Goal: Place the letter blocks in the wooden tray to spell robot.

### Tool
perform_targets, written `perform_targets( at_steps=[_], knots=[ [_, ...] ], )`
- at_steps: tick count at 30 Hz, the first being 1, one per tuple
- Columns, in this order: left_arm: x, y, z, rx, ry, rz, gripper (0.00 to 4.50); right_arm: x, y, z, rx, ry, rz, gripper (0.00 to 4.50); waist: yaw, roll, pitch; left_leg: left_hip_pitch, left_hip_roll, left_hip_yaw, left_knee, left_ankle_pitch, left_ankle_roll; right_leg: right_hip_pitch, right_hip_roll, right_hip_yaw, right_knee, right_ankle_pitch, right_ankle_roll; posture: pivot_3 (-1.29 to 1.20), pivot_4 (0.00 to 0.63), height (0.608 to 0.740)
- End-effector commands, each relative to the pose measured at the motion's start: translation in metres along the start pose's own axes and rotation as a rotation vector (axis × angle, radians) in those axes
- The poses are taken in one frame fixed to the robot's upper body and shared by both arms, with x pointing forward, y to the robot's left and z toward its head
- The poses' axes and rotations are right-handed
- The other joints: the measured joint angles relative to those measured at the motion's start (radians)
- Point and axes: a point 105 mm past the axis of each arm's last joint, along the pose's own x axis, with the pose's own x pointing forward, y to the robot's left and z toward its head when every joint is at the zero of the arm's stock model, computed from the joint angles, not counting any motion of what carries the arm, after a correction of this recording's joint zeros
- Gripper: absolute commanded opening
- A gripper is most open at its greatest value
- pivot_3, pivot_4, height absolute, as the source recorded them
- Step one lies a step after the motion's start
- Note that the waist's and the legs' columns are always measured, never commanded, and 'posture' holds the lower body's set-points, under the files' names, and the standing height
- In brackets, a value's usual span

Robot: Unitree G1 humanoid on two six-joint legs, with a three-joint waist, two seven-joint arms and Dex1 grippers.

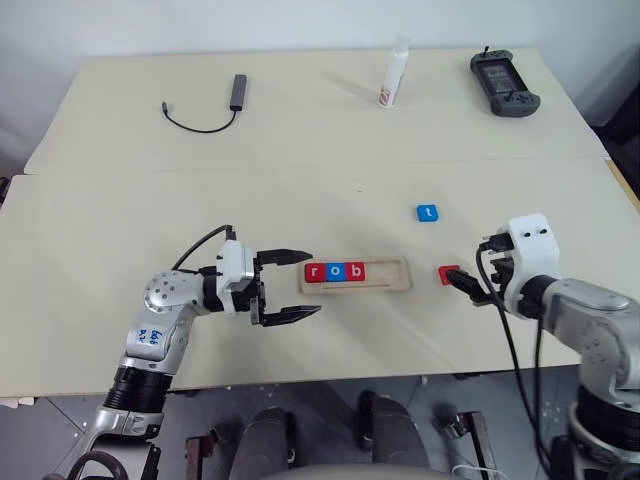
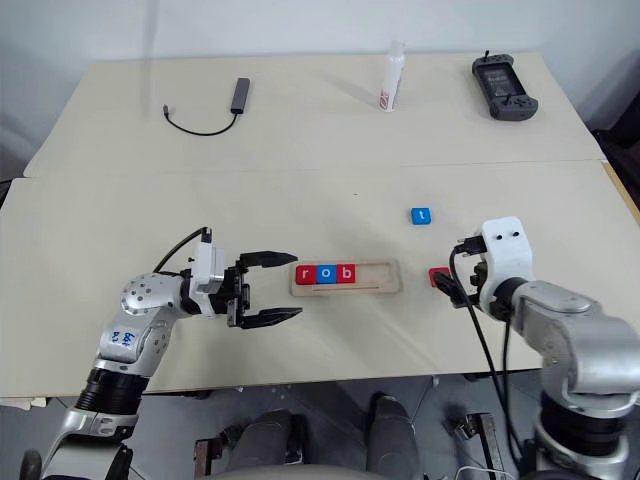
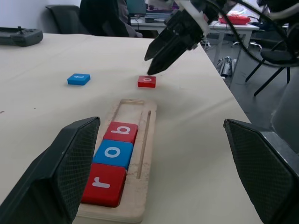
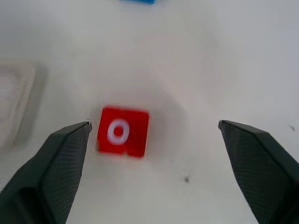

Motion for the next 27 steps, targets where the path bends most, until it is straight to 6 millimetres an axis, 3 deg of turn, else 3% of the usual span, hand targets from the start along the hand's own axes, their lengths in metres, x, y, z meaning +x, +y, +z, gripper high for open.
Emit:
perform_targets(
  at_steps=[1,4,7,17,21,27],
  knots=[
    [-0.003,-0.003,0.008,0.032,-0.011,0.016,4.50,-0.007,0.016,0.017,-0.343,-0.123,0.262,4.48,0.000,-0.001,0.001,0.001,0.000,0.000,0.000,0.000,0.000,0.001,0.000,0.000,0.000,0.000,0.000,0.00,0.150,0.740],
    [-0.007,-0.005,0.006,0.028,0.000,0.037,4.50,-0.008,0.021,0.010,-0.555,-0.168,0.435,4.48,0.000,-0.003,0.001,0.002,0.000,0.000,0.000,0.000,0.000,0.002,0.000,-0.001,-0.001,0.000,0.000,0.00,0.150,0.740],
    [-0.011,-0.005,0.006,0.029,0.013,0.073,4.50,0.010,0.000,-0.003,-0.757,-0.117,0.491,4.48,-0.003,-0.003,0.001,0.003,0.000,0.001,0.001,0.000,0.000,0.003,0.000,0.000,-0.001,0.001,0.001,0.00,0.150,0.740],
    [-0.012,-0.016,0.009,0.026,0.022,0.102,4.50,0.045,-0.009,0.000,-0.777,-0.066,0.635,4.48,0.002,-0.003,0.001,0.002,0.001,0.000,0.003,0.000,0.000,0.004,-0.001,-0.001,0.000,0.001,0.002,0.00,0.150,0.740],
    [-0.013,-0.015,0.010,0.026,0.026,0.112,4.50,0.049,-0.009,0.000,-0.778,-0.050,0.668,3.58,0.002,-0.003,0.001,0.002,0.001,-0.002,0.004,0.000,0.000,0.005,-0.001,-0.003,0.000,0.001,0.001,0.00,0.150,0.740],
    [-0.014,-0.015,0.011,0.030,0.029,0.125,4.50,0.050,-0.011,0.002,-0.783,-0.030,0.680,1.66,0.001,-0.003,0.001,0.002,0.001,-0.002,0.006,0.000,0.000,0.005,-0.001,-0.003,0.001,0.001,0.001,0.00,0.150,0.740]
  ],
)
